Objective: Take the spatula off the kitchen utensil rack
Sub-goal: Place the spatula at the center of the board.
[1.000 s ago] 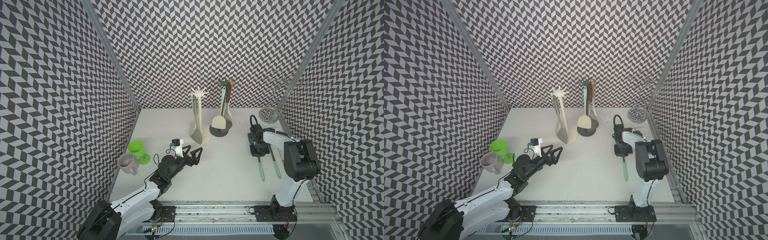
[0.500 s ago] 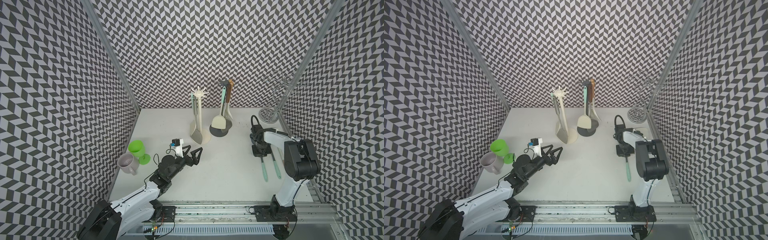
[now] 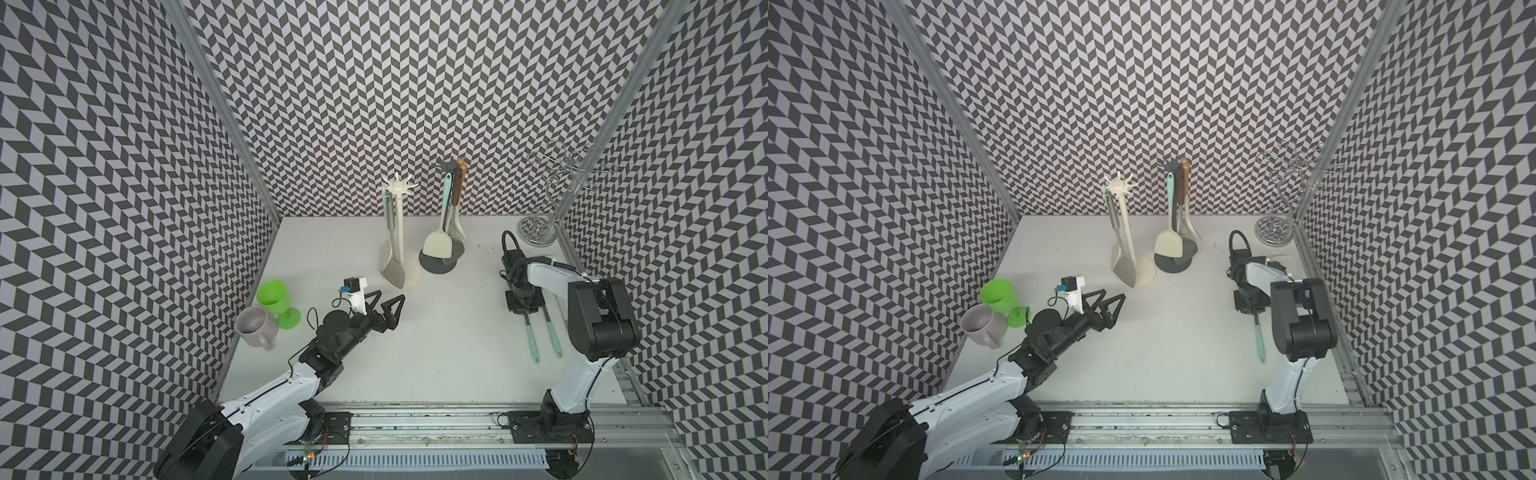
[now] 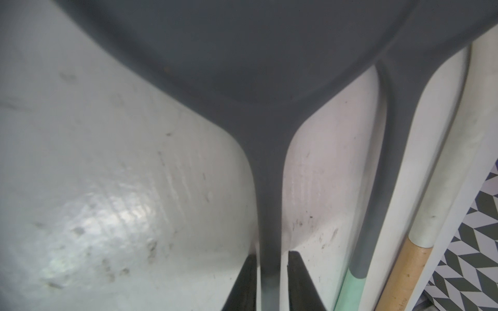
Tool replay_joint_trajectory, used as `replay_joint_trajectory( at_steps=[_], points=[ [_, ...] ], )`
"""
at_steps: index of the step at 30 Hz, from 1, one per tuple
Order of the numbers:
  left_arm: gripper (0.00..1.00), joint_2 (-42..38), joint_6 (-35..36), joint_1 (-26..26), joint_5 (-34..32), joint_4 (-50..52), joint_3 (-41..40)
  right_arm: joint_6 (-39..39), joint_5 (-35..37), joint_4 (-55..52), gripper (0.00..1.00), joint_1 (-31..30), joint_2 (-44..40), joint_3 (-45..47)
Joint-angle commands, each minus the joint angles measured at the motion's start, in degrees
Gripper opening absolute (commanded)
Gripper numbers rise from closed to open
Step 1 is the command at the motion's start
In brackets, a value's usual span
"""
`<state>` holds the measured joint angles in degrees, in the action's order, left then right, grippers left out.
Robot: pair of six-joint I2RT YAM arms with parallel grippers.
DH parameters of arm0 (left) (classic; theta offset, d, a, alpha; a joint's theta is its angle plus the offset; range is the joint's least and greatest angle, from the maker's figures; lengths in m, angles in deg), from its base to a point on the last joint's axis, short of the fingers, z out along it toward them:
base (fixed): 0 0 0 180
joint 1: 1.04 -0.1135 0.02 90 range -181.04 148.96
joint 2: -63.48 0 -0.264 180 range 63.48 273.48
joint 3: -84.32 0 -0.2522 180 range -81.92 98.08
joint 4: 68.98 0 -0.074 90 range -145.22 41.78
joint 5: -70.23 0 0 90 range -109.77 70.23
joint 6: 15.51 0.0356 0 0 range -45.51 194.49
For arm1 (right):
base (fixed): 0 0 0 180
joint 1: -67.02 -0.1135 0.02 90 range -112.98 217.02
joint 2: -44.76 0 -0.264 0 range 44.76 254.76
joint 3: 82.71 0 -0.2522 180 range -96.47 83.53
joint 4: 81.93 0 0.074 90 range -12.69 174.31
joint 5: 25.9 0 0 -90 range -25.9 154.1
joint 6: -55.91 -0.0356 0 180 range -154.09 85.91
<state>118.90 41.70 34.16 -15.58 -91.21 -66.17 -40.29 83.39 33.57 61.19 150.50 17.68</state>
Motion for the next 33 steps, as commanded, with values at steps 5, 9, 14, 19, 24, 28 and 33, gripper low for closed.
replay_joint_trajectory(
  at_steps=[5,9,14,19,24,28,33],
  points=[
    [0.99,0.0,1.1,-0.4,-0.1,-2.1,-0.8,-0.9,0.5,0.3,0.29,0.4,0.5,-0.6],
    [0.99,-0.2,1.5,-0.3,0.4,-2.4,-0.9,-2.6,-0.8,0.7,0.47,0.5,-3.5,-2.4],
    [0.99,-2.0,1.9,0.0,1.0,-2.7,-1.3,-4.4,-7.7,2.7,0.59,-0.1,-9.9,-6.6],
    [0.99,-4.2,3.0,1.2,0.8,-3.2,-1.7,-7.1,-10.6,5.9,0.68,-1.6,-18.9,-8.3],
    [0.99,-7.8,5.0,3.8,0.5,-3.2,-1.8,-8.7,-16.1,13.5,0.73,-3.1,-31.2,-3.1],
    [0.99,-12.6,7.6,6.7,-1.9,-2.8,-2.6,-11.9,-24.8,21.1,0.84,-3.4,-43.0,5.9],
    [0.99,-19.6,9.9,9.6,-4.2,-2.2,-3.9,-17.7,-34.0,33.1,1.00,-3.5,-57.4,20.4]
  ],
)
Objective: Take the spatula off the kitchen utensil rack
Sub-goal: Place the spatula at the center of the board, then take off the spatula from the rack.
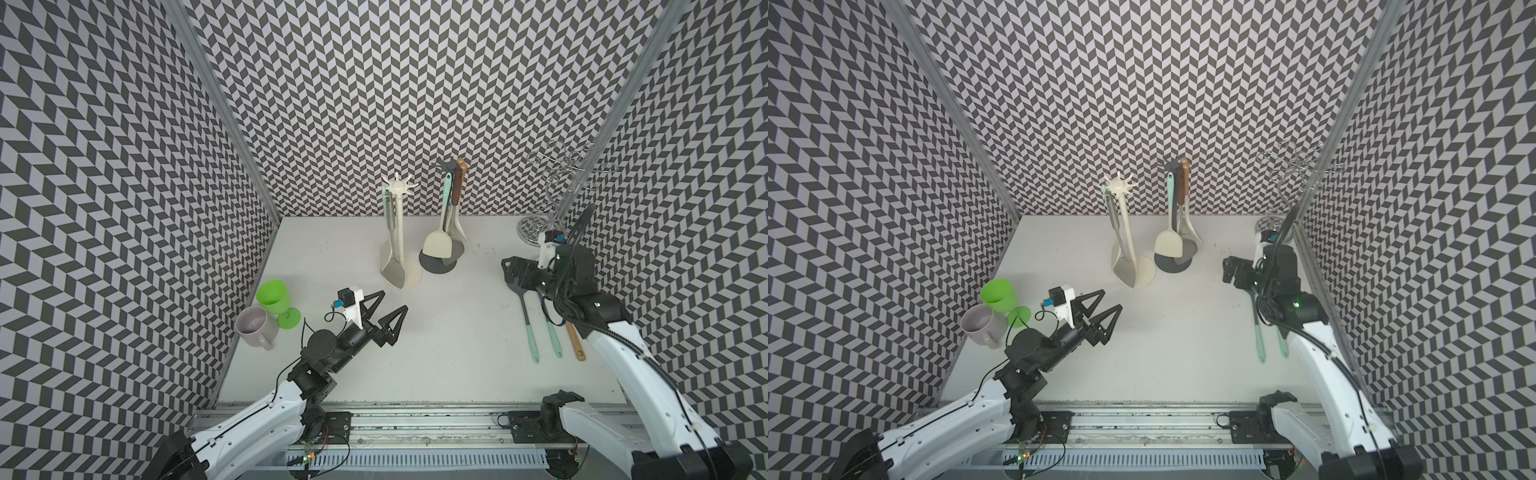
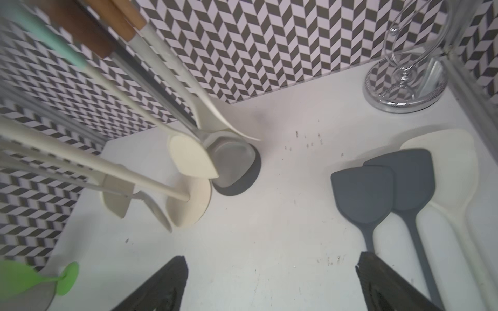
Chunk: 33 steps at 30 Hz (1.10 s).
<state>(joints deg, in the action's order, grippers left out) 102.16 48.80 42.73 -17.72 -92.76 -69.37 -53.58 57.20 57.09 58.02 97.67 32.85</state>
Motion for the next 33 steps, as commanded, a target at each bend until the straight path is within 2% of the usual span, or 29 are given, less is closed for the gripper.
replay_joint_trajectory(
  at_steps=[1,5,8,10,13,16,19,23,26,30,33],
  points=[
    [0.99,-4.5,2.8,1.2,-2.6,-0.3,-1.0,-5.2,-8.9,11.1,1.00,-0.3,-7.2,7.4],
    [0.99,-10.8,5.3,1.9,-4.8,-0.2,-3.1,-8.7,-7.7,13.0,1.00,-0.3,-14.3,13.3],
    [0.99,-15.9,5.9,2.0,-9.2,0.5,-5.3,-14.6,-5.5,14.1,1.00,-0.3,-18.4,16.3],
    [0.99,-17.1,7.0,2.0,-11.6,1.5,-5.7,-18.4,-8.2,18.5,1.00,-0.3,-21.6,19.7],
    [0.99,-16.0,8.1,2.0,-13.6,1.3,-5.8,-18.9,-13.8,30.8,1.00,-0.3,-26.3,26.2],
    [0.99,-12.2,8.6,1.9,-13.8,0.2,-5.2,-17.6,-14.8,38.1,1.00,-0.3,-29.0,30.1],
    [0.99,-3.9,8.8,1.9,-14.8,-2.1,-4.7,-16.5,-16.6,43.6,1.00,-0.2,-29.0,32.6],
    [0.99,5.9,8.3,1.7,-12.7,-2.4,-0.7,-15.0,-22.3,52.6,0.96,-0.3,-25.4,35.8],
    [0.99,11.5,7.1,1.5,-10.2,-3.9,0.5,-12.1,-25.5,52.9,0.90,-0.6,-21.1,35.3],
    [0.99,18.0,4.9,0.0,-6.9,-4.0,2.7,-9.3,-23.4,53.8,0.83,-2.6,-16.4,34.7],
    [0.99,21.8,1.4,-3.1,-1.7,-4.1,4.0,-7.2,-21.4,55.3,0.80,-5.0,-12.9,33.7]
  ],
)
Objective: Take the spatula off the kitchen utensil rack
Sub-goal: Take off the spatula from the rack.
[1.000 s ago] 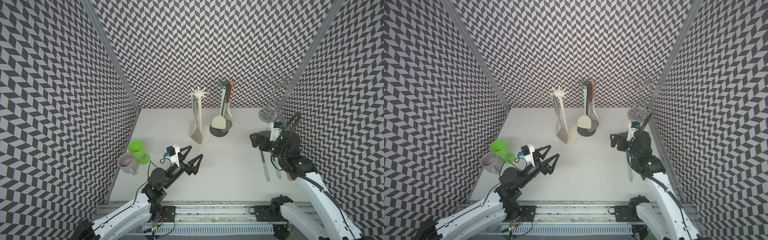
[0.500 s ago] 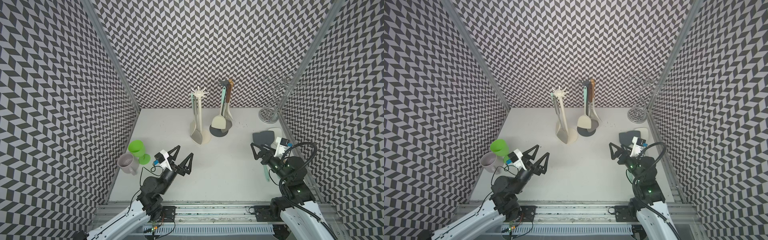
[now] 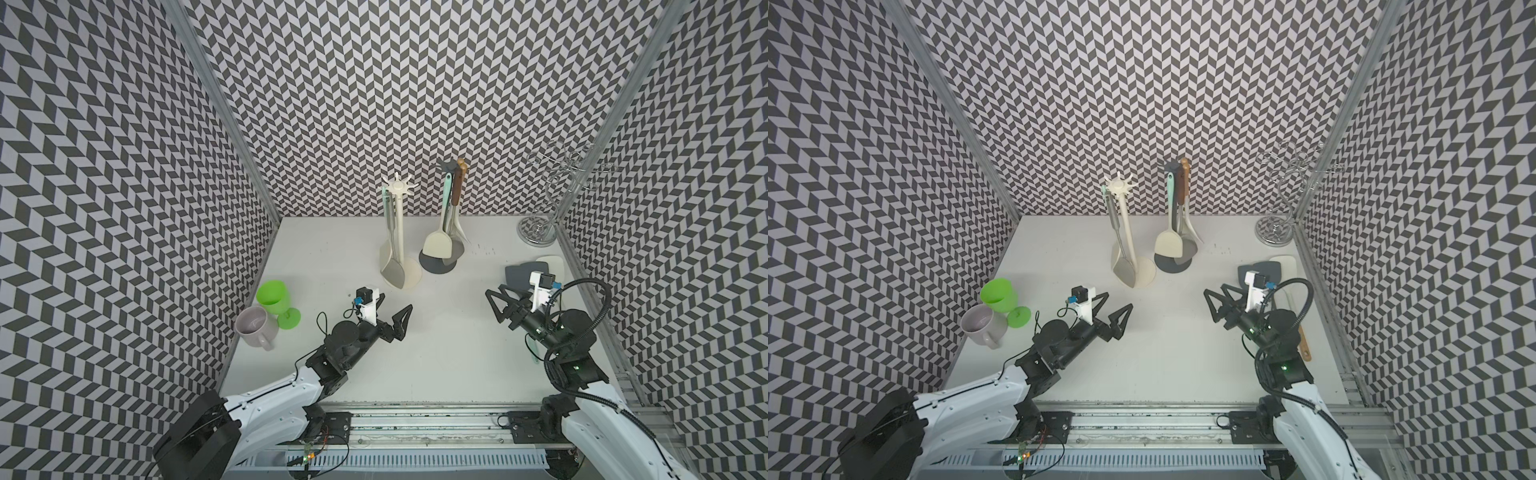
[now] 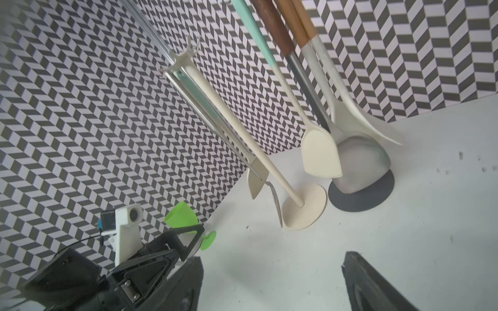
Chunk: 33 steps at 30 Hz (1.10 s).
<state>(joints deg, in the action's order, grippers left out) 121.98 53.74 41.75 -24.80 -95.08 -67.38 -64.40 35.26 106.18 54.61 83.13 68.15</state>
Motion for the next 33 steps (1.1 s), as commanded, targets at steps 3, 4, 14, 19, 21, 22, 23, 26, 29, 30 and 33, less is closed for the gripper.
replay_joint_trajectory(
  at_steps=[3,4,14,19,21,22,23,26,29,30,33],
  points=[
    [0.99,4.6,-6.0,-5.1,9.8,-2.8,2.2,6.2,4.7,7.3,0.75,-5.1,5.6,-3.5],
    [0.99,5.1,-6.5,-5.8,10.8,-2.9,2.4,7.2,6.4,7.5,0.74,-6.3,7.3,-4.3],
    [0.99,7.5,-12.6,-13.5,18.4,-4.2,1.7,14.0,14.1,12.1,0.64,-12.9,26.3,-16.1],
    [0.99,6.5,-14.0,-15.9,19.9,-4.8,0.6,15.4,15.2,14.4,0.51,-13.4,36.6,-24.4],
    [0.99,5.5,-14.0,-16.5,19.6,-4.7,0.1,15.4,15.6,15.9,0.47,-13.7,40.8,-27.8],
    [0.99,5.1,-14.1,-16.7,19.5,-4.7,0.0,15.6,15.7,16.3,0.45,-13.7,42.4,-29.4],
    [0.99,4.7,-14.2,-17.0,19.5,-4.6,-0.2,15.8,15.9,16.7,0.43,-13.7,44.0,-31.1],
    [0.99,3.7,-14.1,-17.4,19.4,-4.3,-0.5,16.5,16.8,17.7,0.40,-13.8,49.3,-35.8],
    [0.99,2.9,-14.1,-17.7,19.2,-4.0,-0.7,17.2,17.6,18.0,0.36,-13.9,54.2,-40.1],
    [0.99,2.7,-14.1,-17.7,19.2,-3.9,-0.7,17.4,17.8,17.7,0.36,-13.8,56.0,-41.8],
    [0.99,2.1,-14.0,-18.0,19.1,-3.7,-0.8,18.3,18.8,15.8,0.36,-13.9,60.1,-46.2]
  ],
)
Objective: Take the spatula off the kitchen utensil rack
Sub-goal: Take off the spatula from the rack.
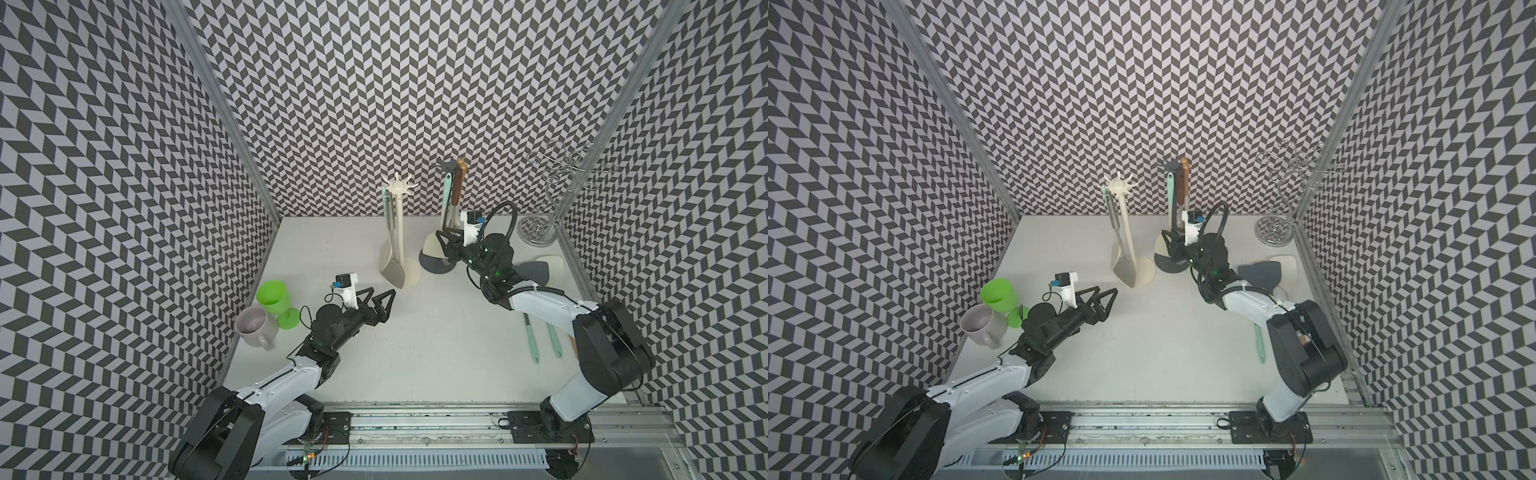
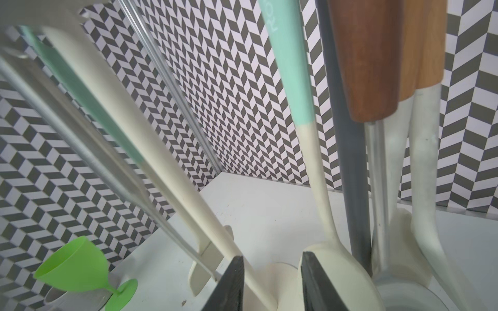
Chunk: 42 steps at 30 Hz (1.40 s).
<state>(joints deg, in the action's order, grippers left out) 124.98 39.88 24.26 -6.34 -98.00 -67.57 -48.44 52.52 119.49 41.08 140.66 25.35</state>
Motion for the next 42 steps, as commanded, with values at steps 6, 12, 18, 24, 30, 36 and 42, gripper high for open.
replay_joint_trajectory(
  at_steps=[6,12,18,24,30,36,42],
  points=[
    [0.99,-2.3,0.0,-1.0,0.5,-0.1,-0.8,2.6,8.5,2.7,0.36,-0.6,6.4,-6.6],
    [0.99,-3.4,-0.1,-1.2,0.4,0.2,-1.2,3.9,11.3,4.1,0.36,-1.1,6.5,-6.1],
    [0.99,-3.8,0.0,-1.2,0.4,0.2,-1.2,4.3,11.6,7.3,0.37,-1.3,8.1,-6.9],
    [0.99,-3.8,-0.1,-1.3,0.7,0.2,-1.2,4.9,12.1,7.7,0.37,-1.5,11.0,-9.5],
    [0.99,-3.8,-0.2,-1.3,0.7,0.2,-1.2,6.3,12.4,8.6,0.24,-1.9,11.3,-9.7],
    [0.99,-3.8,-0.3,-1.4,1.0,0.0,-1.3,8.7,13.9,8.8,0.12,-2.7,9.4,-8.7],
    [0.99,-3.8,-0.3,-1.3,0.9,0.0,-1.3,11.0,14.3,8.2,0.01,-3.4,7.7,-8.3]
  ],
)
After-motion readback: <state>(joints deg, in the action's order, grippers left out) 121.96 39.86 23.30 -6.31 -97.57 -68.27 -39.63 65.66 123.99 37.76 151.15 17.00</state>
